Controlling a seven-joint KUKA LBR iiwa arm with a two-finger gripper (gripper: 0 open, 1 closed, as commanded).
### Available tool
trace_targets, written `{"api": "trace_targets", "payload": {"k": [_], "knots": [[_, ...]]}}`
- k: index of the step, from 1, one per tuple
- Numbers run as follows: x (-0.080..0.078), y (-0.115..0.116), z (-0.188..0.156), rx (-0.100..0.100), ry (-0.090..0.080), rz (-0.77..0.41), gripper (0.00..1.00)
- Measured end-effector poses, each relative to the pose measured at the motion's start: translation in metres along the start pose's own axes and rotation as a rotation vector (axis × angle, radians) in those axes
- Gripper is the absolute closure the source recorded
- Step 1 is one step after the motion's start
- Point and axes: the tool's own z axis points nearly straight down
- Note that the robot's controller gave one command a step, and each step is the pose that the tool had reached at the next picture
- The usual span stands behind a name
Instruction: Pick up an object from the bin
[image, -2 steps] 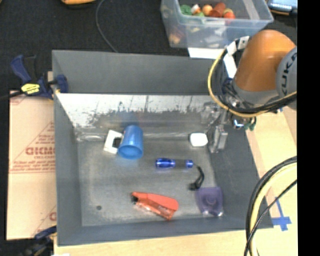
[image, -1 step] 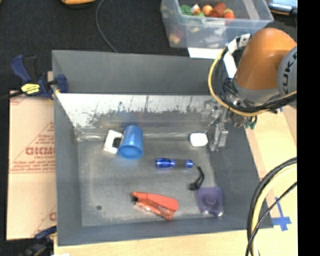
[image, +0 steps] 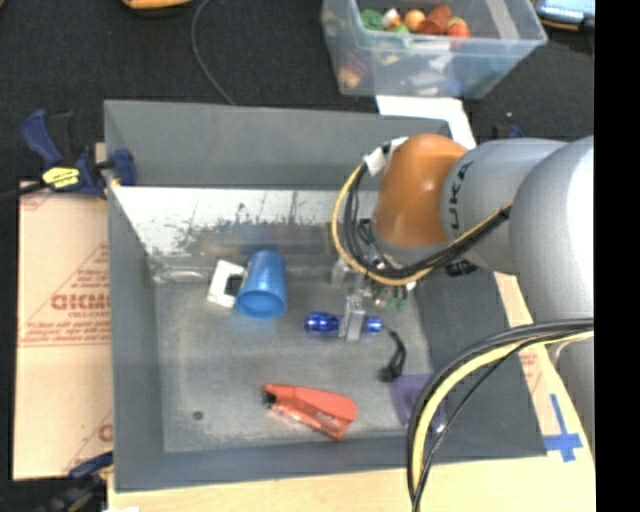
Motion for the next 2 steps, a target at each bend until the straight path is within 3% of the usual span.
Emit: {"api": "trace_targets", "payload": {"k": [1,2], "knots": [[0.017,0.015,-0.053,0.004,-0.018,-0.074,0.0],[0.035,0.012,-0.03,0.001,0.002,0.158,0.0]]}}
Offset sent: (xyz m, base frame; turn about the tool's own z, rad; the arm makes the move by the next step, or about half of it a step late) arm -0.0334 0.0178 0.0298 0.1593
